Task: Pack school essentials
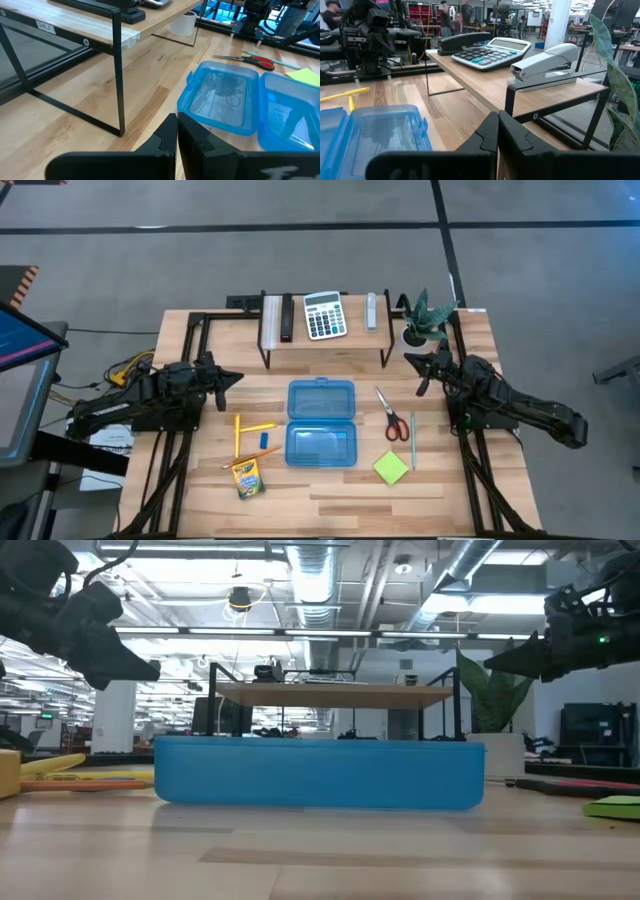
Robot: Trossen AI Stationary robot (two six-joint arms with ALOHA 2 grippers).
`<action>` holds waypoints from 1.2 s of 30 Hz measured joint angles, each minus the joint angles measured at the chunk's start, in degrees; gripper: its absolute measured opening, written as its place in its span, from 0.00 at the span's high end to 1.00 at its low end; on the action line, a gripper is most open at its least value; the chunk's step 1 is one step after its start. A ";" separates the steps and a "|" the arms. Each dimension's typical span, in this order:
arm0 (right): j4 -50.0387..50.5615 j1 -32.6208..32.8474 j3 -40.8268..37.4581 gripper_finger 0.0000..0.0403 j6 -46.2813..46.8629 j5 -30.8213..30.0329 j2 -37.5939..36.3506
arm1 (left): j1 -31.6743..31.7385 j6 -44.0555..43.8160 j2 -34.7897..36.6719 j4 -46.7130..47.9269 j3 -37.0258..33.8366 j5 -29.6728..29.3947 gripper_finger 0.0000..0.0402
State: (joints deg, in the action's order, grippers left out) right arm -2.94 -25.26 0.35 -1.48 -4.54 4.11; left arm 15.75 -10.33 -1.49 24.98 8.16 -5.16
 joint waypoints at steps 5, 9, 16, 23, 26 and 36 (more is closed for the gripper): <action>0.00 -0.01 0.00 0.93 -0.01 0.00 0.01 | 0.01 0.00 0.00 0.01 0.00 0.01 1.00; 0.00 0.00 -0.01 0.93 -0.01 0.00 0.01 | 0.00 0.00 -0.01 0.01 0.00 0.01 1.00; 0.02 -0.02 0.01 0.93 0.00 0.00 -0.01 | 0.00 0.00 0.01 0.01 0.00 0.01 1.00; 0.02 0.00 0.01 0.93 0.00 0.00 -0.01 | 0.00 -3.68 -0.01 -0.07 0.00 -0.04 1.00; 0.00 0.00 0.01 0.93 -0.02 0.00 -0.01 | 0.00 -9.41 -0.01 -1.37 0.00 -1.44 1.00; 0.02 -0.02 -0.01 0.93 0.00 0.00 -0.01 | 0.00 -12.09 0.01 -6.50 0.00 -7.19 1.00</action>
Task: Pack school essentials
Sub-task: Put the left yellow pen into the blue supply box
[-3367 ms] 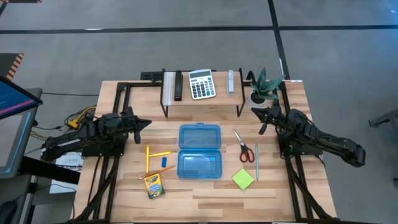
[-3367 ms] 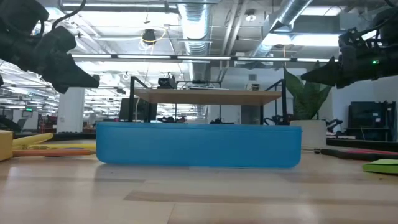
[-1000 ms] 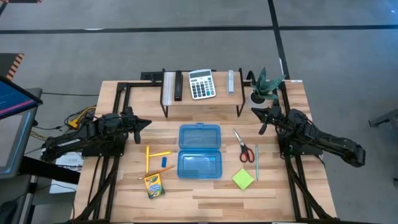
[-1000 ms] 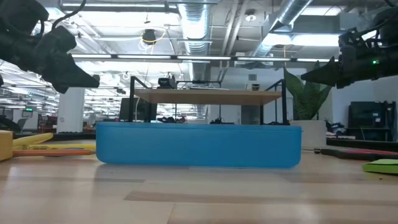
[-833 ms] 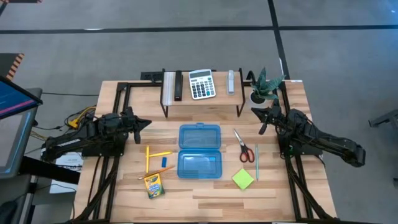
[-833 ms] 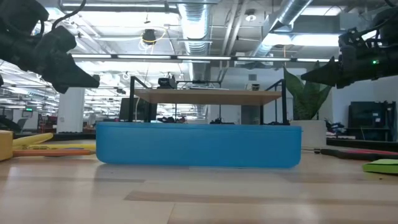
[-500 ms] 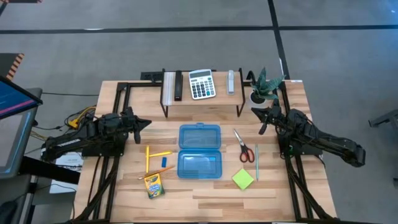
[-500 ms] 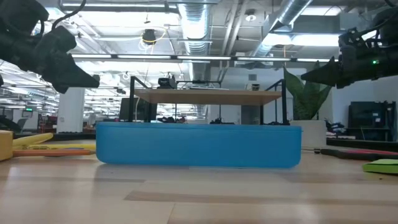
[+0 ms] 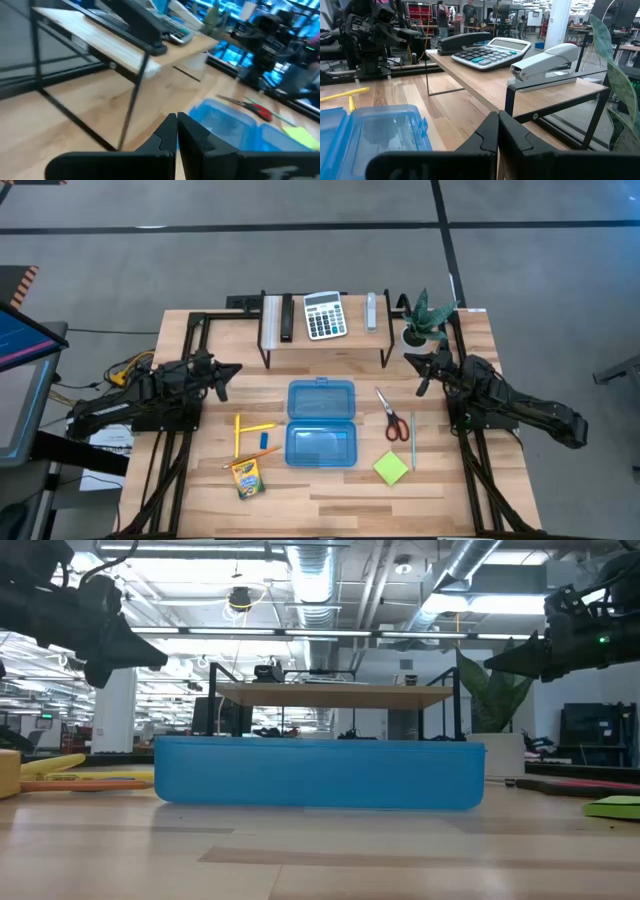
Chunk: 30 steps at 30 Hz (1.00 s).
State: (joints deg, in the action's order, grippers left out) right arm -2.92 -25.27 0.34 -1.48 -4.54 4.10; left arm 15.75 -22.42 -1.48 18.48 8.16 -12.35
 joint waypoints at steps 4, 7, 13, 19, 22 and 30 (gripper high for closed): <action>-0.01 0.02 0.01 0.93 0.00 0.00 0.00 | 0.04 -7.08 -0.01 0.01 0.00 -6.85 1.00; -0.02 0.01 0.00 0.93 0.00 0.00 0.00 | 0.03 -12.99 -0.02 -0.86 0.00 -4.94 1.00; -0.02 0.01 0.00 0.93 0.00 0.00 0.00 | -0.86 -10.95 -0.02 -14.43 0.00 6.20 1.00; 0.00 0.00 0.02 0.93 0.00 0.00 0.00 | -5.26 -6.49 0.00 -22.04 0.00 8.46 1.00; 0.00 0.00 0.01 0.93 0.00 0.00 0.02 | -6.05 -4.95 0.00 -22.58 0.00 6.73 1.00; 0.10 0.00 0.01 0.93 0.00 0.00 0.01 | -6.01 -3.67 0.11 -24.03 0.92 1.43 1.00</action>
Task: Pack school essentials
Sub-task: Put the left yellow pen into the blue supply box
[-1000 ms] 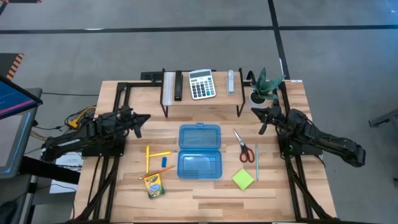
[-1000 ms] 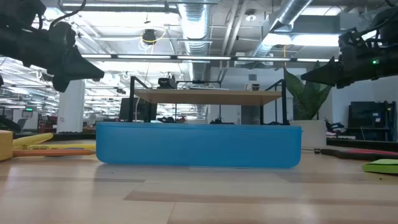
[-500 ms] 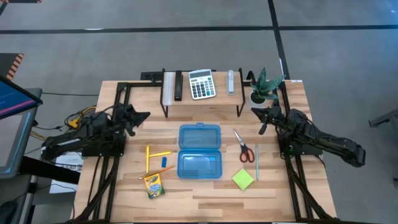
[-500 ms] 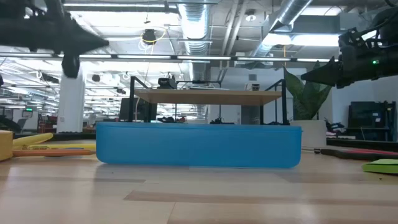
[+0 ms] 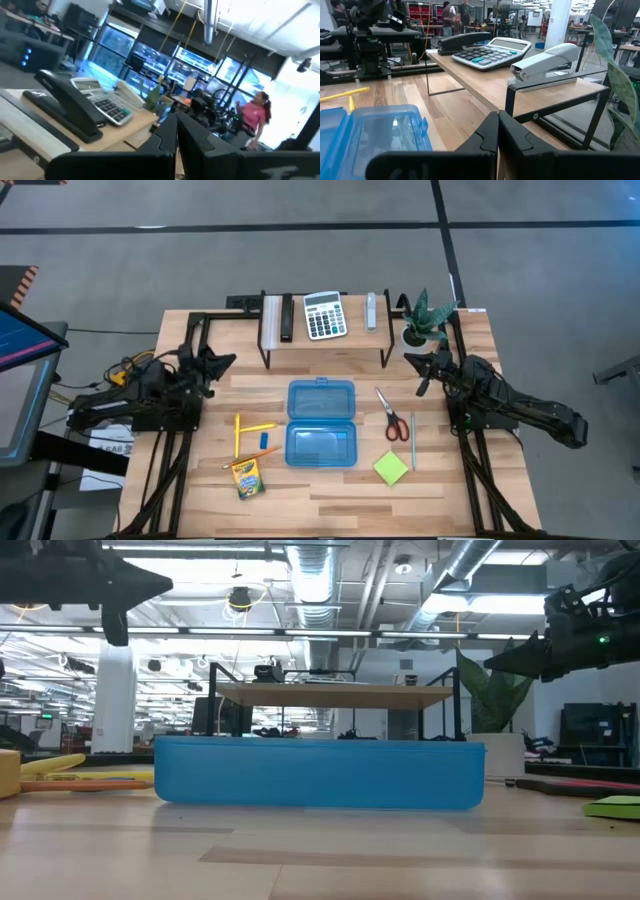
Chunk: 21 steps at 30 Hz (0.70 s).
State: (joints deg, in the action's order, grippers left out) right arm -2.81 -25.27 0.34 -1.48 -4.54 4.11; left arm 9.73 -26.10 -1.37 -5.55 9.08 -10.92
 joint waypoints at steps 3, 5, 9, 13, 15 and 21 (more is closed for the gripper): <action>0.06 0.00 0.00 0.93 -0.02 0.01 -0.01 | -0.28 -2.07 -1.52 4.10 3.17 0.98 1.00; 0.09 0.00 -0.01 0.93 0.00 0.00 -0.01 | -0.84 -3.96 -3.72 10.83 5.87 -1.24 1.00; 0.14 0.00 0.01 0.93 -0.01 0.02 -0.01 | -2.76 -8.03 -11.24 22.07 12.11 -6.62 1.00; 0.20 0.01 -0.01 0.93 0.00 0.03 -0.01 | -5.54 -11.50 -20.70 29.30 16.83 -7.42 1.00; 0.20 0.02 -0.01 0.93 0.00 0.02 0.01 | -7.32 -13.08 -25.14 32.49 18.66 -7.41 1.00; 0.27 0.00 0.00 0.93 0.00 0.03 -0.02 | -13.82 -22.35 -35.40 43.93 22.29 -8.49 1.00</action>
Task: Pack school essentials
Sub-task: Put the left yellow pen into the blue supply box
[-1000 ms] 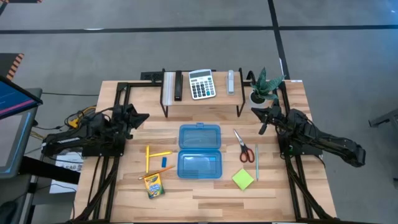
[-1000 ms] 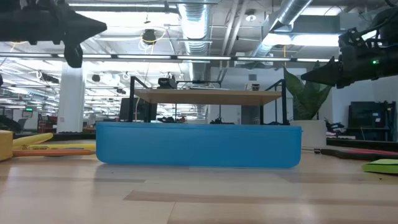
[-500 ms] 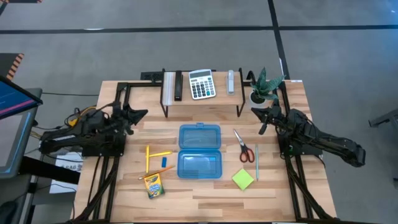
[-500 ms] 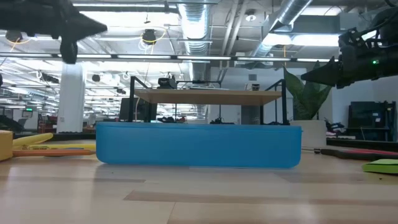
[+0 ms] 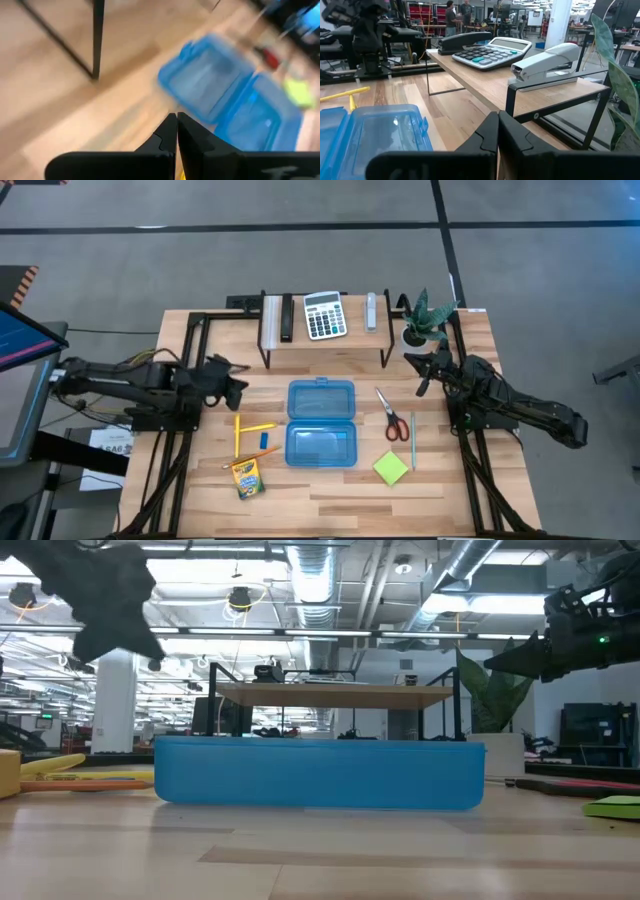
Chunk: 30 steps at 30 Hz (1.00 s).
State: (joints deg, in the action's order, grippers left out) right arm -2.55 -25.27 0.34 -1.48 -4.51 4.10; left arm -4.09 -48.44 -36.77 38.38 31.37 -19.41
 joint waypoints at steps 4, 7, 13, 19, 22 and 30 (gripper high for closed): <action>0.02 0.01 -0.01 0.93 0.00 0.01 0.01 | -4.95 -6.62 -3.42 5.22 0.46 1.36 1.00; 0.04 -0.01 0.01 0.93 0.00 0.02 0.02 | -9.33 -12.54 -5.82 6.85 0.04 4.50 1.00; 0.08 0.01 -0.01 0.93 0.00 0.00 0.00 | -15.83 -20.41 -9.21 7.31 0.04 1.79 1.00; 0.09 -0.01 0.02 0.93 0.00 -0.01 0.00 | -21.77 -27.45 -11.25 7.29 0.04 -1.92 1.00; 0.11 0.00 0.00 0.93 0.00 -0.01 0.01 | -24.79 -31.03 -13.40 8.41 0.04 -3.51 1.00; 0.11 0.01 -0.01 0.93 0.00 -0.01 0.01 | -27.70 -34.91 -19.39 9.76 0.04 -2.48 0.98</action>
State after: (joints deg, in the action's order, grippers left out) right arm -2.44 -25.26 0.34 -1.48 -4.51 4.11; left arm -31.79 -83.35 -56.16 48.15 31.42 -21.89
